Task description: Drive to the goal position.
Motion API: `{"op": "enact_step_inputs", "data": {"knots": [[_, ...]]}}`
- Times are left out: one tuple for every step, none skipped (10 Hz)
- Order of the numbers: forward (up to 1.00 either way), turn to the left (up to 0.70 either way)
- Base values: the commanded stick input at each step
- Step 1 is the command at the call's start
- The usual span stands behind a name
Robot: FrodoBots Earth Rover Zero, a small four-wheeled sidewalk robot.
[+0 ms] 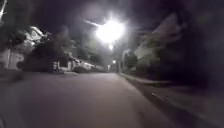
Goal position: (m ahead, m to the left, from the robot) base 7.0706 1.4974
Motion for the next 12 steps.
{"op": "enact_step_inputs", "data": {"knots": [[0.70,0.00],[0.70,0.00],[0.70,0.00],[0.70,0.00],[0.70,0.00],[0.70,-0.35],[0.70,-0.35],[0.70,-0.35],[0.70,-0.21],[0.70,0.00],[0.70,0.00],[0.70,0.00]]}}
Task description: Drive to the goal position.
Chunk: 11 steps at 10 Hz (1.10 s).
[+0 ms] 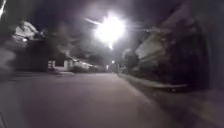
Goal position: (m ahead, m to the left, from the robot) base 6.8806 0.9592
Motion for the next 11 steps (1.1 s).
{"op": "enact_step_inputs", "data": {"knots": [[0.70,0.00],[0.70,0.00],[0.70,0.00],[0.70,0.00],[0.70,0.00],[0.70,0.00],[0.70,0.00],[0.70,0.00],[0.70,-0.02],[0.70,-0.29],[0.70,-0.35]]}}
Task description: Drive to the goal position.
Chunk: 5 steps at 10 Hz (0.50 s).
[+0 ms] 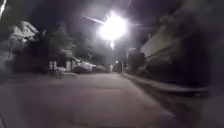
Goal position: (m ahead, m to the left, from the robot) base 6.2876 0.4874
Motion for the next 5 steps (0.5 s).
{"op": "enact_step_inputs", "data": {"knots": [[0.70,-0.35],[0.70,-0.18],[0.70,0.00],[0.70,0.00],[0.70,0.00]]}}
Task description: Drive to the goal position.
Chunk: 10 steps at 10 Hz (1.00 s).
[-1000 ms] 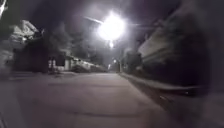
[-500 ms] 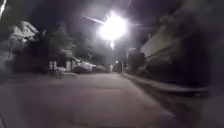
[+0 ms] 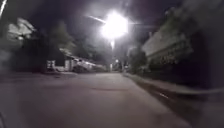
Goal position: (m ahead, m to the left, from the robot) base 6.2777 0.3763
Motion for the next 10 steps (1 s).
{"op": "enact_step_inputs", "data": {"knots": [[0.70,0.00],[0.70,0.00],[0.70,0.00],[0.70,0.00],[0.70,0.00],[0.70,0.00],[0.70,0.00],[0.70,-0.07],[0.70,-0.35],[0.70,-0.35]]}}
